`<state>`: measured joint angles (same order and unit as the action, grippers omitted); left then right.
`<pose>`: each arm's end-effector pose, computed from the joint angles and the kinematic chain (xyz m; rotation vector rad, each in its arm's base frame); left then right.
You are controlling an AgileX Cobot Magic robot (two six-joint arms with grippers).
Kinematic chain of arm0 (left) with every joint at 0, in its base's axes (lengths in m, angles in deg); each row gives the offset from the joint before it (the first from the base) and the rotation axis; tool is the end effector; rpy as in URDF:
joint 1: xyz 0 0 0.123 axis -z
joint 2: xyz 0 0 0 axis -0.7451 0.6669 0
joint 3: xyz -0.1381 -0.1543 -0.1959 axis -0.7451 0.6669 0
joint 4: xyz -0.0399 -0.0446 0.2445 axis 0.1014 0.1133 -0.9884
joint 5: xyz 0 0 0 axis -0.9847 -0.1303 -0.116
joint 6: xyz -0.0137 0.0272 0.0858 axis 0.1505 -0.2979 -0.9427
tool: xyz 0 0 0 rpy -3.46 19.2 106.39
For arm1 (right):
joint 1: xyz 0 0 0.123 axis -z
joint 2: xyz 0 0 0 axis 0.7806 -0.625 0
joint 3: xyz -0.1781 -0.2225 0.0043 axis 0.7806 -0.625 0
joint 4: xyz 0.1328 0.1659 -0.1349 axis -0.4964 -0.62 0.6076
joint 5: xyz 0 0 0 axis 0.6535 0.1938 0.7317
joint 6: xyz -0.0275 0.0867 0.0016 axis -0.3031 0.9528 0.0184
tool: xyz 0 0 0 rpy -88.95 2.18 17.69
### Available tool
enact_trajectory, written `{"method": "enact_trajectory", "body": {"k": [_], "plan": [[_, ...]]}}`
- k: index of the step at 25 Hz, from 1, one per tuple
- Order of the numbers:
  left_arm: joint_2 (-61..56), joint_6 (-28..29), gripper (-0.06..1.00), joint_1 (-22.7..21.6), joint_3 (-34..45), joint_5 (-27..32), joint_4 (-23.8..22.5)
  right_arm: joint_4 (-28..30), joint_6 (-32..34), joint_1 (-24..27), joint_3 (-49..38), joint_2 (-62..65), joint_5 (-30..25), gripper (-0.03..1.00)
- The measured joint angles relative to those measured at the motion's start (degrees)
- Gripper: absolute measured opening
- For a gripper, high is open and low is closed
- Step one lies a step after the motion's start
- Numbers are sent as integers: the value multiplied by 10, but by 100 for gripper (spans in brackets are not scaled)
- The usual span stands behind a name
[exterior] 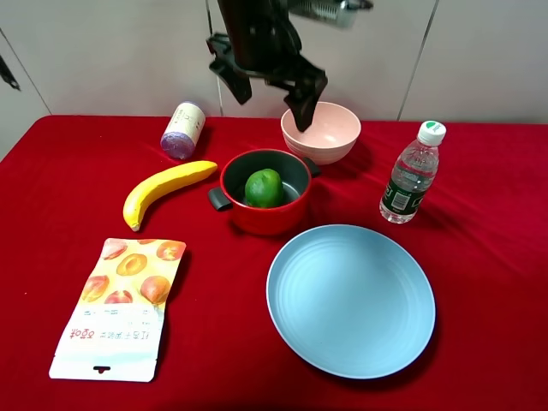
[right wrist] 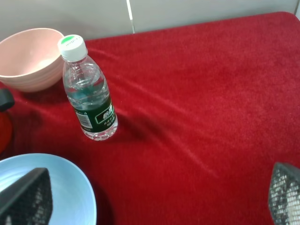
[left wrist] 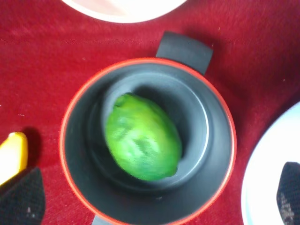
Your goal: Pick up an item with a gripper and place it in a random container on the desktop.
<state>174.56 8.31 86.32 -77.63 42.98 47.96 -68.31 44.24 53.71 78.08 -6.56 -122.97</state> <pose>0.3756 -0.2918 0.2849 0.9444 2.5477 -0.1447 -0.0044 0.0018 0.2811 0.1013 1.9919 0.0370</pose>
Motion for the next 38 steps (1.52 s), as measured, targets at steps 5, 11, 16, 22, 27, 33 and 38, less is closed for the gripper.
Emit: {"method": "enact_trajectory", "body": {"k": [5,11,16,22,27,33,38], "plan": [[-40,0,99,0,1,0,-1,0,0,0,0,0,0,69],[-88,0,99,0,19,1,-1,0,0,0,0,0,0,69],[-136,0,99,0,62,1,-1,0,0,0,0,0,0,69],[-199,0,99,0,129,1,-1,0,0,0,0,0,0,69],[-255,0,99,0,188,1,-1,0,0,0,0,0,0,69],[-324,0,99,0,252,1,-1,0,0,0,0,0,0,69],[-383,0,99,0,299,1,-1,0,0,0,0,0,0,69]]}}
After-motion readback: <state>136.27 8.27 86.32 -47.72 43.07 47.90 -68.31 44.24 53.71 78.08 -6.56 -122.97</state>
